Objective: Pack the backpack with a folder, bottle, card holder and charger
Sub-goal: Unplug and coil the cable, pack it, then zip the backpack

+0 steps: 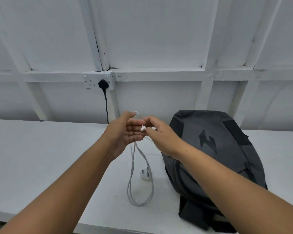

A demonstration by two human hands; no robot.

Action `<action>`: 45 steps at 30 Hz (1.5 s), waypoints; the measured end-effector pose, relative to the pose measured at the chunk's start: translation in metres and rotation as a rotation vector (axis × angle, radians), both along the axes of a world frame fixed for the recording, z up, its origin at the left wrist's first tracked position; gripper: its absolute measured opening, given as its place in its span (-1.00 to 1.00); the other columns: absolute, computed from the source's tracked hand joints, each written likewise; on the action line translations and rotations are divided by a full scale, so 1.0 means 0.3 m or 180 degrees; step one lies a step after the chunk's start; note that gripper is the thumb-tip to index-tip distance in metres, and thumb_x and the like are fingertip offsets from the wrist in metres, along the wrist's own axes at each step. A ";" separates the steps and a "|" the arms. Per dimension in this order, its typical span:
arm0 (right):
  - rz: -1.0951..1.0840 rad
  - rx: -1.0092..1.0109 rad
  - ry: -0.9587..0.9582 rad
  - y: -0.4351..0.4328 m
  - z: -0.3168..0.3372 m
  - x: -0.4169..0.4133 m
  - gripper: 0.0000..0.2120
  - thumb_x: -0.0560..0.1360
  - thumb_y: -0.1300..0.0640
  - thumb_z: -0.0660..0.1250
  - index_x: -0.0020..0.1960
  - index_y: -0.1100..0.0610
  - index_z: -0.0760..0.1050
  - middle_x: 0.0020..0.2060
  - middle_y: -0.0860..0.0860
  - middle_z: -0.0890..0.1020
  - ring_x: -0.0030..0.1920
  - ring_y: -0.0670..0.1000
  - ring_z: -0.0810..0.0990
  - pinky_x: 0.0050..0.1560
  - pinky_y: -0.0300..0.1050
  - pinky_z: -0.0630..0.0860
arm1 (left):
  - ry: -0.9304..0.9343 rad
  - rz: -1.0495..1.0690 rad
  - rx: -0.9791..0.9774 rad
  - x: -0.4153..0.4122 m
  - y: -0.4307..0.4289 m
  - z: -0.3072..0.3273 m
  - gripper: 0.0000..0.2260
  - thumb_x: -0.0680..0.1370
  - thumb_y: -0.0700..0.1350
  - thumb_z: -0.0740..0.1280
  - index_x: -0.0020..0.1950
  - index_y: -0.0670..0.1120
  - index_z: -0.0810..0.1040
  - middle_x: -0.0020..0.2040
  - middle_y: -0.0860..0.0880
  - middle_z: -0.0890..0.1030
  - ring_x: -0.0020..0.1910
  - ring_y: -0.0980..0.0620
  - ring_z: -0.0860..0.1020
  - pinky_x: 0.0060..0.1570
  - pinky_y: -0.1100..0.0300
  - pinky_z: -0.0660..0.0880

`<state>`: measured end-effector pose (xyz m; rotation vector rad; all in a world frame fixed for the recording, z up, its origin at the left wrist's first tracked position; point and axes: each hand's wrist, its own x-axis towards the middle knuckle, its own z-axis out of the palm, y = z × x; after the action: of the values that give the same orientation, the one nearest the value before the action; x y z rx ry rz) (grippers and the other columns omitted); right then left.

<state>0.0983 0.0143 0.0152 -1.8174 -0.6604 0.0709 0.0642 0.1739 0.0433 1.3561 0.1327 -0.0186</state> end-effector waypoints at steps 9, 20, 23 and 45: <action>0.0430 0.0049 0.0220 0.043 -0.018 0.004 -0.68 0.58 0.16 0.03 0.12 0.33 0.45 -0.12 0.07 0.58 -0.08 -0.04 0.53 0.04 -0.05 0.44 | -0.0360 -0.0250 0.0199 -0.016 0.057 0.068 -0.80 0.53 -0.33 0.45 0.13 -0.19 0.61 -0.19 -0.13 0.71 -0.27 0.02 0.66 -0.27 0.23 0.60; -0.0118 -0.1294 -0.0690 0.039 -0.045 0.032 -0.65 0.69 0.02 0.10 -0.25 -0.05 0.45 -0.30 -0.02 0.65 -0.33 -0.12 0.50 -0.23 -0.17 0.43 | 0.0761 -0.0841 0.0667 -0.062 0.126 0.024 -0.56 0.71 0.13 0.13 -0.05 -0.16 0.61 -0.49 -0.03 0.34 -0.50 0.05 0.19 -0.49 0.22 0.15; -0.0046 -0.0902 -0.0497 0.052 -0.063 0.017 -0.67 0.67 0.05 0.14 -0.23 -0.04 0.50 -0.30 -0.08 0.70 -0.31 -0.15 0.53 -0.21 -0.26 0.42 | 0.0223 -0.0583 -0.0020 -0.057 0.080 0.017 -0.64 0.74 -0.01 0.11 -0.12 -0.15 0.55 -0.46 0.00 0.37 -0.50 0.06 0.29 -0.51 0.24 0.29; -0.0713 -0.2827 -0.2927 -0.002 0.043 -0.098 -0.71 0.67 -0.06 0.15 -0.17 0.03 0.41 -0.36 -0.01 0.57 -0.29 0.08 0.29 -0.23 -0.02 0.23 | -0.1218 -0.0397 0.3665 -0.033 0.133 -0.081 -0.63 0.71 0.07 0.11 -0.18 0.06 0.60 -0.37 0.08 0.62 -0.36 0.20 0.54 -0.33 0.35 0.36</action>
<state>0.0688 0.0138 0.0281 -2.7790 -1.1630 -0.7784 0.0543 0.2137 0.0189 2.4820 -0.3207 0.2465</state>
